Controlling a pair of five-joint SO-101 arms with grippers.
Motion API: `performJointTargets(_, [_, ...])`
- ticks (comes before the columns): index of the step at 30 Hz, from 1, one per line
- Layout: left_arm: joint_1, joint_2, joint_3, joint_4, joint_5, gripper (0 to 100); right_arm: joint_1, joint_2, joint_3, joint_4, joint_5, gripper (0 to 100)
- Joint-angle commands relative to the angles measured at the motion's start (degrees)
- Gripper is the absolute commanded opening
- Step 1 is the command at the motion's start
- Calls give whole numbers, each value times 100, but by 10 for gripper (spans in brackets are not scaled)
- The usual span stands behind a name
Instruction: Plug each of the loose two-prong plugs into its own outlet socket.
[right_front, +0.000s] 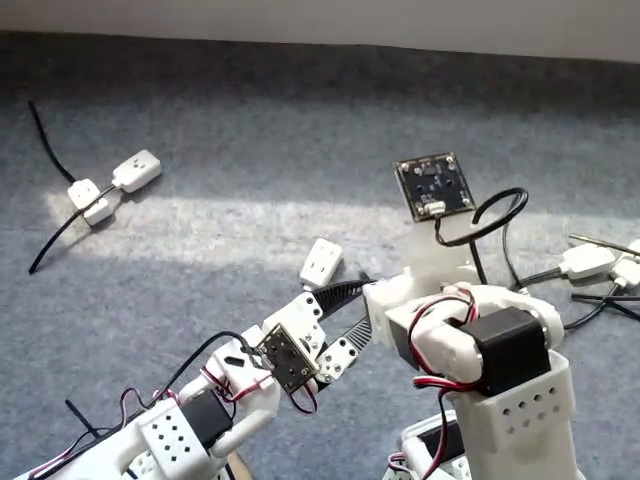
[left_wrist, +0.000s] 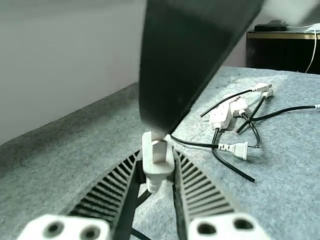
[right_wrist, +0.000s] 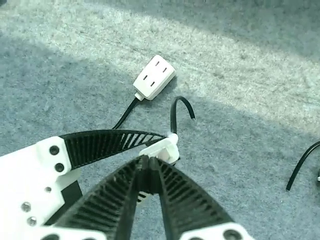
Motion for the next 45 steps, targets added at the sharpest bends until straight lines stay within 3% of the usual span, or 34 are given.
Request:
performJointTargets(1, [75,4,110,-158,35,6,-22,-40,-40,145,79,7])
performJointTargets(13, [31,-40,110,-176,35,6,40,215,330,-242,176,7])
performJointTargets(23, [31,-40,110,-176,26,6,1411,1411,444,-1165,387,7])
performJointTargets(45, [31,-48,110,-158,26,6,1552,2185,646,-1763,387,7])
